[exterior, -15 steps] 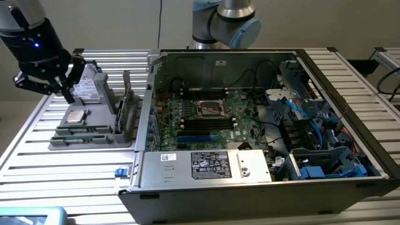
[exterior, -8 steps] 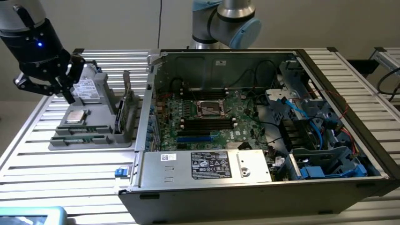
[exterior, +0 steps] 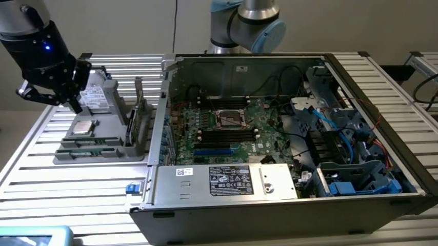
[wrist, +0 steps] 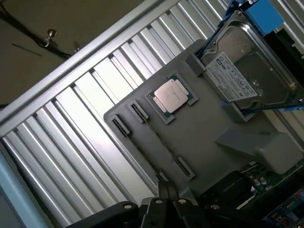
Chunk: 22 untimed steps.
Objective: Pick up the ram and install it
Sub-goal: 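Pick up the ram and move it above insertion slot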
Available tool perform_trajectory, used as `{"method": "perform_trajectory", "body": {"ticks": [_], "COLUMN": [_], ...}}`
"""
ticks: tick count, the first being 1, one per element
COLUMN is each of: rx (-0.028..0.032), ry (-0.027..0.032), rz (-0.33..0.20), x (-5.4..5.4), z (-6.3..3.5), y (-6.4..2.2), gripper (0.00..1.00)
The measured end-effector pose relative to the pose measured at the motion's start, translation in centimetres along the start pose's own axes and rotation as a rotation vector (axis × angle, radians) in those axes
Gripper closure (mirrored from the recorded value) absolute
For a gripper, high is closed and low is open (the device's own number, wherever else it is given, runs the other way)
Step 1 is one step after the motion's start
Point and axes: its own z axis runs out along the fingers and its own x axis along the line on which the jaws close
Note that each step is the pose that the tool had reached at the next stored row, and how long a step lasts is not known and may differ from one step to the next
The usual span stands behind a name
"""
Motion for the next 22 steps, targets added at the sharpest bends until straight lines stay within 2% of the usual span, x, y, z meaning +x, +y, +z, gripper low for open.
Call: {"method": "perform_trajectory", "body": {"ticks": [22], "rx": [-0.0038], "ry": [0.0088], "rz": [-0.399], "x": [0.0], "z": [0.14], "y": [0.0], "gripper": [0.89]}}
